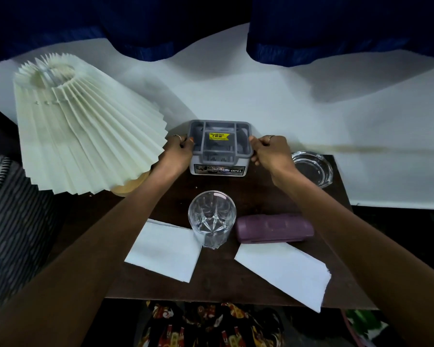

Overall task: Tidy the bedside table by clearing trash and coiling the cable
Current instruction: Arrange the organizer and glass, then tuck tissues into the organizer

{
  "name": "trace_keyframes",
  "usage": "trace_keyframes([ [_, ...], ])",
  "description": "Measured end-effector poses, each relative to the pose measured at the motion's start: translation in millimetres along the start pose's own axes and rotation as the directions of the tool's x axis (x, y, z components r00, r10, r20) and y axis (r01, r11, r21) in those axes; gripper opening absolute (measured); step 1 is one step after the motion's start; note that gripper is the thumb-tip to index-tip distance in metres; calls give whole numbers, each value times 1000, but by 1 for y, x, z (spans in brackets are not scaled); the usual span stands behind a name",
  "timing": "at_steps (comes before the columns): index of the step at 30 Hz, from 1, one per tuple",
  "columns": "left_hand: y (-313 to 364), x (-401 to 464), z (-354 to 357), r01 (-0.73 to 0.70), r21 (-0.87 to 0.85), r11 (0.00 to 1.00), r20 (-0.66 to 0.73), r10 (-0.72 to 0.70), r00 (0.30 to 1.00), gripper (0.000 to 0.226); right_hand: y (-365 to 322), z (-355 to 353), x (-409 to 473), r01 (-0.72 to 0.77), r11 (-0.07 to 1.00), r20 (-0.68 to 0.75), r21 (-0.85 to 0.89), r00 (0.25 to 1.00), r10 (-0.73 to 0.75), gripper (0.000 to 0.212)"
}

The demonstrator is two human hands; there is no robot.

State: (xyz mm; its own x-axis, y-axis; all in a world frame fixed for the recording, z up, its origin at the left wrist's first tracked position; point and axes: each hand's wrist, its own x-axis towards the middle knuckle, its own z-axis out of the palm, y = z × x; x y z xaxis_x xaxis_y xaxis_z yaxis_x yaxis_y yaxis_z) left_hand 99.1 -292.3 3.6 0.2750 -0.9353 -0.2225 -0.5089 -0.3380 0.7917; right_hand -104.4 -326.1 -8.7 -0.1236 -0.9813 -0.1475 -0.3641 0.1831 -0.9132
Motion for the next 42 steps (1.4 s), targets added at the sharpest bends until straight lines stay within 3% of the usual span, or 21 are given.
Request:
trace_keyframes([
  [9, 9, -13, -2, 9, 25, 1000, 0, -9, 1000, 44, -5, -9, -12, 5, 1000, 30, 19, 1000, -5, 28],
  [11, 10, -26, -4, 40, 12, 999, -28, -39, 999, 48, -5, -20, -26, 54, 999, 42, 3, 998, -54, 23],
  [13, 6, -40, -6, 23, -49, 999, -72, -26, 997, 47, 0, -38, -47, 180, 974, 71, -136, 983, -171, 16],
  [16, -6, -61, -2, 29, -202, 979, -41, -38, 998, 35, 14, -66, -85, 359, 870, 236, -338, 927, -291, 16],
  [20, -22, -90, 6, 139, -354, 925, 40, -134, 990, 23, 44, -88, -113, 513, 671, 504, -536, 831, -234, 44],
  [23, -31, -115, 6, 199, -460, 865, 44, -202, 978, 33, 58, -93, -124, 539, 553, 547, -636, 820, -171, 57],
  [26, -39, -138, 6, 193, -479, 856, 42, -197, 979, 38, 61, -91, -135, 551, 509, 539, -662, 821, -188, 59],
  [31, -49, -167, 9, 153, -440, 885, 7, -166, 986, 24, 47, -74, -155, 507, 644, 497, -573, 840, -219, 63],
  [37, -52, -180, 13, 81, -325, 942, 67, -62, 996, 44, 26, -28, -172, 425, 851, 508, -309, 830, -230, 79],
  [42, -52, -180, 12, 29, -291, 956, 40, -18, 999, 45, 9, -1, -176, 264, 959, 424, -106, 884, -196, 84],
])
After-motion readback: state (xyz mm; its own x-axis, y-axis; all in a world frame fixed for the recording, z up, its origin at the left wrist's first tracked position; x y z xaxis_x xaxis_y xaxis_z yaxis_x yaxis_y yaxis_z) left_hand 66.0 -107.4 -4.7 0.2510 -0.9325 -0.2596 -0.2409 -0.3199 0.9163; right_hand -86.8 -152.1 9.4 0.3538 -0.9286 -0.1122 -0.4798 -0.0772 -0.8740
